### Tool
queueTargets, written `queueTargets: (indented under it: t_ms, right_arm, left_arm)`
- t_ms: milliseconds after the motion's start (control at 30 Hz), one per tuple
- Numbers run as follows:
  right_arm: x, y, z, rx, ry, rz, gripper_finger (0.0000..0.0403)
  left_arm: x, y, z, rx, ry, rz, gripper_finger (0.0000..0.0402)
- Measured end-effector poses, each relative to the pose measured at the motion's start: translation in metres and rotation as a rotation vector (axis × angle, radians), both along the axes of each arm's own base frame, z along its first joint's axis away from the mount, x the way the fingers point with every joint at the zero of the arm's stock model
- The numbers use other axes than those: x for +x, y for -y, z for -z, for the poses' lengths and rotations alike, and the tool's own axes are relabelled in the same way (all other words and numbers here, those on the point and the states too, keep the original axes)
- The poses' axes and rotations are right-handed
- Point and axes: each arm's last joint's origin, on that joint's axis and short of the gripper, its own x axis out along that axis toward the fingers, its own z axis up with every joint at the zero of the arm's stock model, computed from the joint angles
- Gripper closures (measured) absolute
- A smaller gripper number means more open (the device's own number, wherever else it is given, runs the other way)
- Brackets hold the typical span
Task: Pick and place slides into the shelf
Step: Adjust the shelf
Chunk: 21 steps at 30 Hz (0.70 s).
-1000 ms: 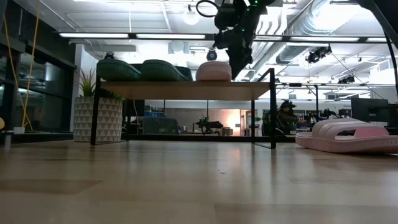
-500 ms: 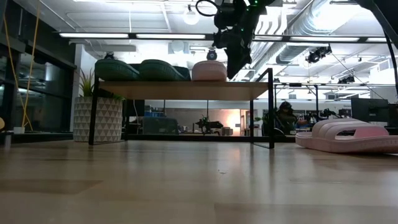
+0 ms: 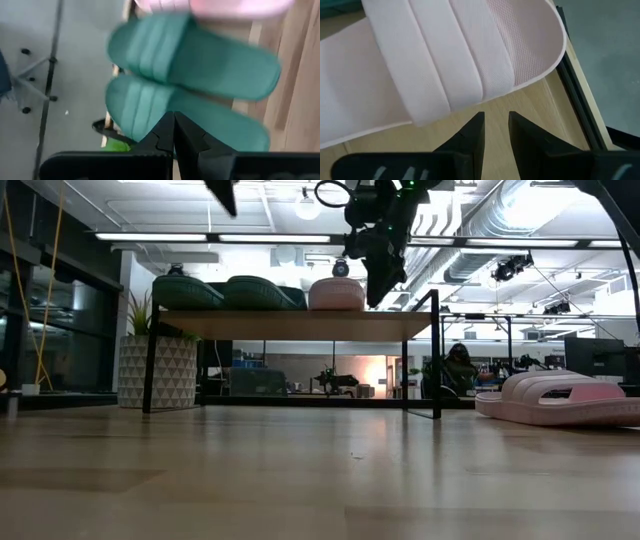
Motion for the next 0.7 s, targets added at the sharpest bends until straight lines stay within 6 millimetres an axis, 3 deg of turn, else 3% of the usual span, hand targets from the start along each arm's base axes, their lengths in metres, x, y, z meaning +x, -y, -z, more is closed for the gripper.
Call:
queueTargets:
  t_ms: [167, 300, 500, 700]
  right_arm:
    - [0.000, 0.000, 0.000, -0.002, 0.002, -0.001, 0.0324]
    - [0.000, 0.000, 0.000, -0.001, 0.002, -0.001, 0.0324]
    - [0.000, 0.000, 0.000, -0.002, 0.001, -0.002, 0.0324]
    - [0.000, 0.000, 0.000, -0.002, 0.002, -0.002, 0.0324]
  left_arm:
    - [-0.002, 0.002, 0.034, -0.055, -0.131, 0.024, 0.0401]
    - [-0.029, 0.015, 0.042, -0.042, -0.063, -0.021, 0.0401]
    - [-0.078, 0.040, 0.047, 0.005, 0.207, -0.162, 0.0401]
    - [-0.101, 0.053, 0.079, -0.060, 0.193, -0.238, 0.0401]
